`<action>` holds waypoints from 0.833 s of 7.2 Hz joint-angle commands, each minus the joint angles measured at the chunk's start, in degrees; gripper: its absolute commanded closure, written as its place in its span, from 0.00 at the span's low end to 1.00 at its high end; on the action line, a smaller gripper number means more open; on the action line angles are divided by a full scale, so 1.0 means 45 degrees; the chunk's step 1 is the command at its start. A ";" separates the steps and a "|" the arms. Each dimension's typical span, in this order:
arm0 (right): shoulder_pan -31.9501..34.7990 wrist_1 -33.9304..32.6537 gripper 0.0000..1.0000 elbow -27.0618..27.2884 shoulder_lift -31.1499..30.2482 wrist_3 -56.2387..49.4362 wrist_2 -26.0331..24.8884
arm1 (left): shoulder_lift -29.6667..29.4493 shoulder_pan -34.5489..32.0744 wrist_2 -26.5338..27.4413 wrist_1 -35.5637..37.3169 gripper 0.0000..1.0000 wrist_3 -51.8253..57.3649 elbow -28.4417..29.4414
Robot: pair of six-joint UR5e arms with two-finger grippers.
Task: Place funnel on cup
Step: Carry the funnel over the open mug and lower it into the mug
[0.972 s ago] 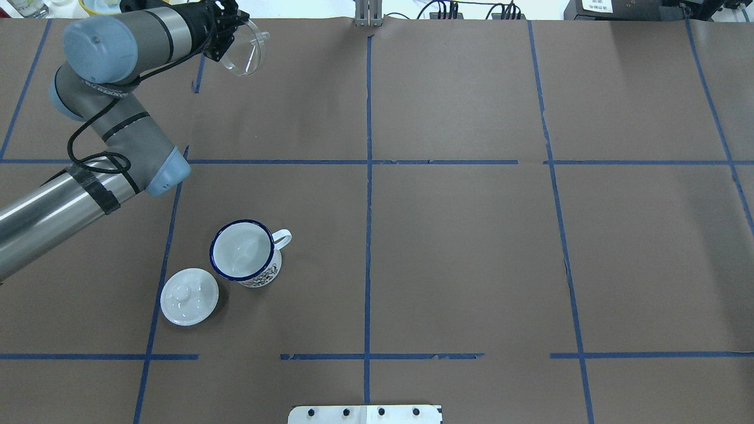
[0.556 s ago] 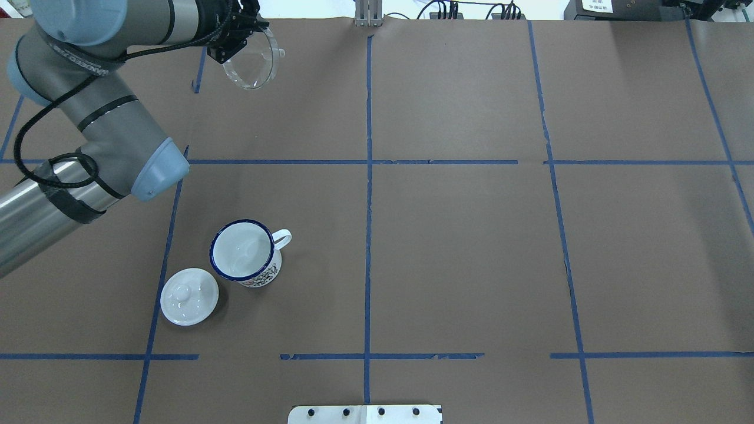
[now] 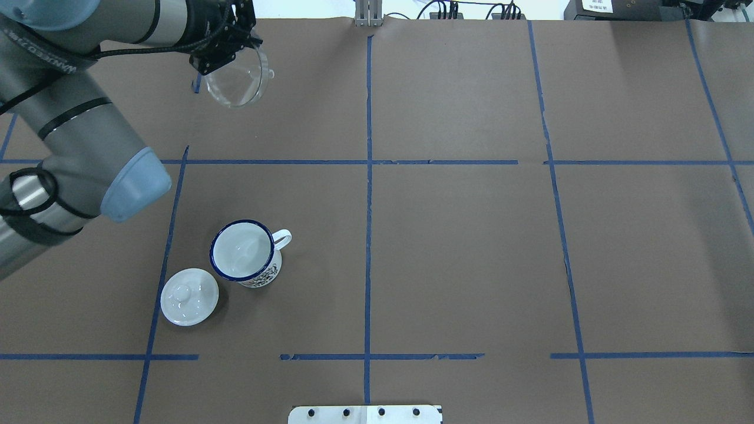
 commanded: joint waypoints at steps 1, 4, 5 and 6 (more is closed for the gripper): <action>0.0000 0.0000 0.00 0.0000 -0.0001 0.0000 0.0000 | 0.0066 0.1916 0.0038 0.1813 1.00 0.1279 -0.0411; 0.0000 0.0000 0.00 0.0000 -0.0001 0.0000 0.0000 | 0.0164 0.2940 0.0137 0.1056 1.00 0.1299 0.0993; 0.0000 0.0000 0.00 0.0000 -0.0001 0.0000 0.0000 | 0.0203 0.2940 0.0156 0.0665 1.00 0.1337 0.1306; 0.0000 0.0000 0.00 0.0000 -0.0001 0.0000 0.0000 | 0.0164 0.2920 0.0156 0.0313 1.00 0.1608 0.1579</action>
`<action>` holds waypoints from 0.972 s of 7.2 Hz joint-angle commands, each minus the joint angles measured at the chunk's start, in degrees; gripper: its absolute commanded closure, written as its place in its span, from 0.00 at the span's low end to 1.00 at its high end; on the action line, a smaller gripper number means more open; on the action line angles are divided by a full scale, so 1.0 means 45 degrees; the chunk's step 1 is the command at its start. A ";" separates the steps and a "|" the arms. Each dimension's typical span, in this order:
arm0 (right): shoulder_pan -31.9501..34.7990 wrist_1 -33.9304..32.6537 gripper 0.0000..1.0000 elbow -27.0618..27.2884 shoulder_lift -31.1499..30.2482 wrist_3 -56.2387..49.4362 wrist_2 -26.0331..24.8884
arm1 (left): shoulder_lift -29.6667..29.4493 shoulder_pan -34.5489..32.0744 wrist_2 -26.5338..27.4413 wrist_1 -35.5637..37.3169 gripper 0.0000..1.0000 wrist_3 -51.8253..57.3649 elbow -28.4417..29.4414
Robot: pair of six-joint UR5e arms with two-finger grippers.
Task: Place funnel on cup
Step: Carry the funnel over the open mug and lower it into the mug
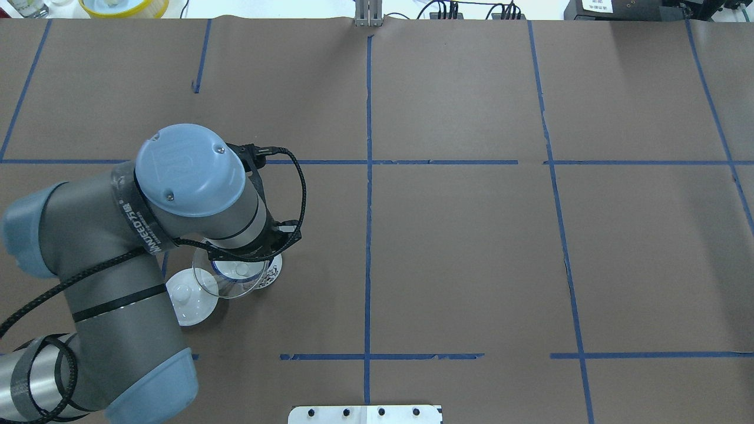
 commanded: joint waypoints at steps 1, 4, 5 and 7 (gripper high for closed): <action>0.0000 0.0000 0.00 0.0000 0.0000 0.0000 0.0000 | 0.0046 -0.0015 0.0144 -0.0480 1.00 0.1030 0.0830; 0.0000 0.0000 0.00 0.0000 0.0000 0.0000 0.0000 | 0.0143 -0.0015 0.0263 -0.0910 1.00 0.1330 0.1167; 0.0000 0.0000 0.00 0.0000 0.0000 0.0000 0.0000 | 0.0241 -0.0015 0.0263 -0.0910 1.00 0.1350 0.1109; 0.0000 0.0000 0.00 0.0000 0.0000 0.0000 0.0000 | 0.0261 -0.0074 0.0263 -0.0910 0.93 0.1350 0.1128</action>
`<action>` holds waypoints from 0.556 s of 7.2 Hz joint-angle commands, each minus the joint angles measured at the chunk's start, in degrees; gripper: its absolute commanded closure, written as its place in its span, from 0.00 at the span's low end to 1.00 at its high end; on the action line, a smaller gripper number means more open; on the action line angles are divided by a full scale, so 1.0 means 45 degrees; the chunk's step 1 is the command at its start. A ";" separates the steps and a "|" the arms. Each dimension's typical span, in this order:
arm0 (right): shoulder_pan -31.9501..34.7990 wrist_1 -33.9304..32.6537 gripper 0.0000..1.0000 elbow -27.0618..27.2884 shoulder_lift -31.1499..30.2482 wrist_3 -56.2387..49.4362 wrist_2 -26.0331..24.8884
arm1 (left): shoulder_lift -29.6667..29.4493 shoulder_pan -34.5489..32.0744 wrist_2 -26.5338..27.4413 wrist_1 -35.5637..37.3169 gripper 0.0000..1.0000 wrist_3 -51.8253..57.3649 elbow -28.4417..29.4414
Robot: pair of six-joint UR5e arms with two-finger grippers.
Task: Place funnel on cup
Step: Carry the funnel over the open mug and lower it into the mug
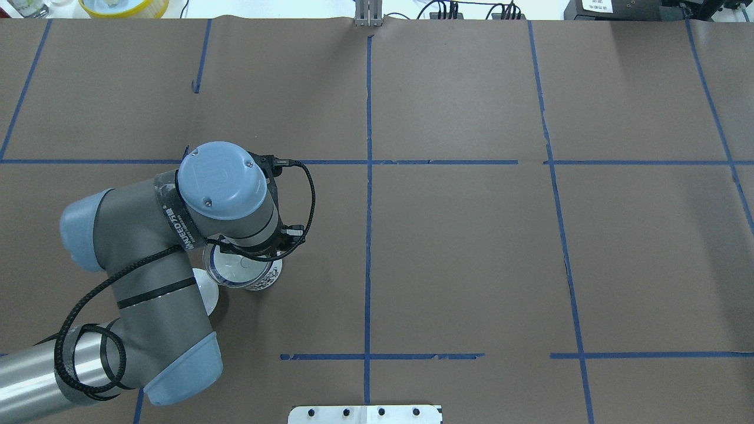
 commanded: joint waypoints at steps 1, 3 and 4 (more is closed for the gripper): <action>0.0000 0.0000 0.00 0.0000 0.0000 0.0000 0.0000 | 0.0002 -0.0020 -0.0028 -0.0002 0.30 -0.0012 -0.0021; 0.0000 0.0000 0.00 0.0000 0.0000 0.0000 0.0000 | -0.0018 -0.0136 -0.0067 -0.0002 0.00 -0.0051 -0.0157; 0.0000 0.0000 0.00 0.0000 0.0000 0.0000 0.0000 | 0.0001 -0.0504 -0.0106 -0.0022 0.00 0.0026 -0.0583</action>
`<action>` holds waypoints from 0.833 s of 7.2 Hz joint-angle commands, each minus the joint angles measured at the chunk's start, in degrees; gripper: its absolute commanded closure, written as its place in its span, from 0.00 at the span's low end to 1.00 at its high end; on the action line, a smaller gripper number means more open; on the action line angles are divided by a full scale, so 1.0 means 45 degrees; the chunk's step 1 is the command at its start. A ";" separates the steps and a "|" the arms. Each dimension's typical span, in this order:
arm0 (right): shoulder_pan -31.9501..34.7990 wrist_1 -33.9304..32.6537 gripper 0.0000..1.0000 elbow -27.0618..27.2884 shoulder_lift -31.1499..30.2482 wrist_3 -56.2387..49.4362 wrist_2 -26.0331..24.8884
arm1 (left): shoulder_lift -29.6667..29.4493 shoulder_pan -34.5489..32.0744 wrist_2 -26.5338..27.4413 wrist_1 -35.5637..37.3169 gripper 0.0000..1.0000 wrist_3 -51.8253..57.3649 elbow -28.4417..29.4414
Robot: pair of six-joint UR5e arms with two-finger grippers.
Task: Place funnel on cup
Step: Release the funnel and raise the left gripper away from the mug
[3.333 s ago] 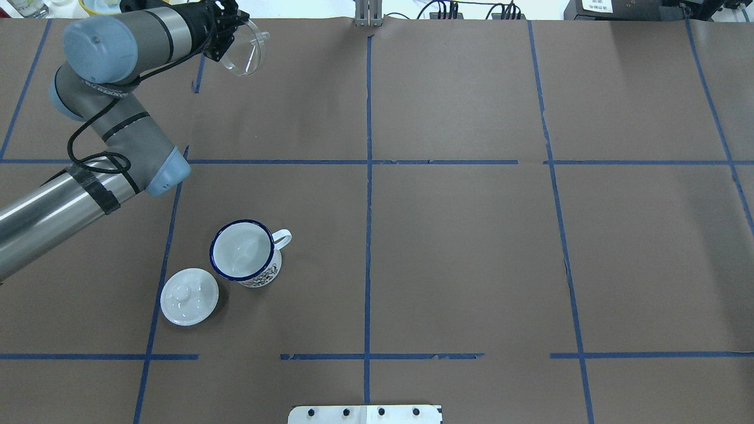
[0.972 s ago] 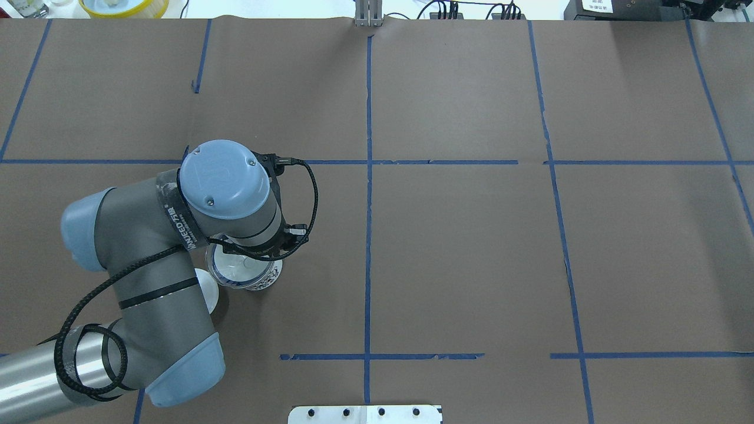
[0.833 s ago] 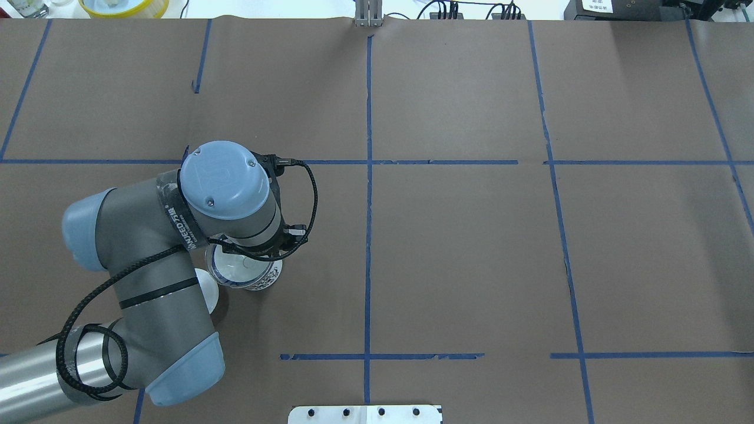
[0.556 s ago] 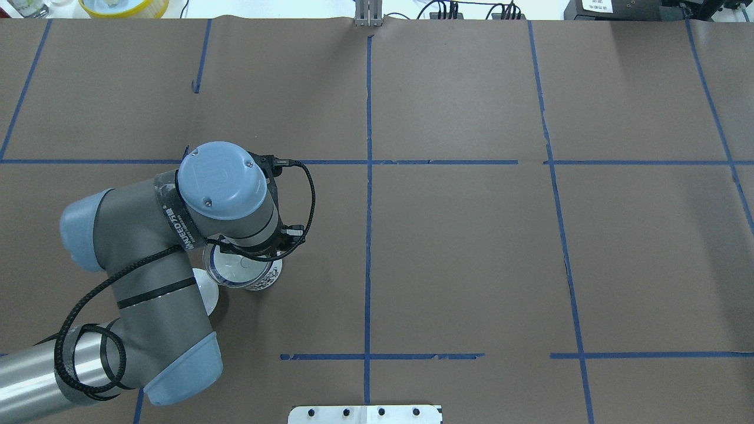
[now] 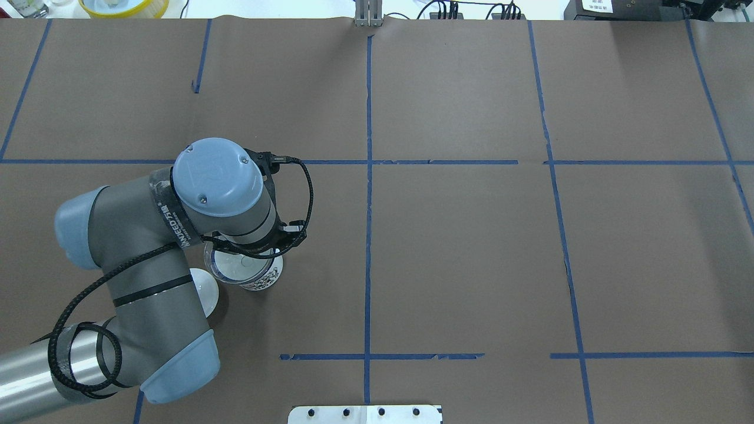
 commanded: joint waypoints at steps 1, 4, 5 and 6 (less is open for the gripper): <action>0.0000 0.0000 0.00 0.0000 0.0000 0.0000 0.0000 | 0.0163 -0.0971 -0.0098 -0.0033 0.00 0.1126 -0.1128; 0.0000 0.0000 0.00 0.0000 0.0000 0.0000 0.0000 | 0.4129 -0.5258 -0.3233 -0.2676 0.00 0.8159 -0.1859; 0.0000 0.0000 0.00 0.0000 0.0000 0.0000 0.0000 | 0.5618 -0.6918 -0.3920 -0.3773 0.00 1.0295 -0.1627; 0.0000 0.0000 0.00 0.0000 0.0000 0.0000 0.0000 | 0.6774 -0.8733 -0.4603 -0.4074 0.00 1.3255 -0.1025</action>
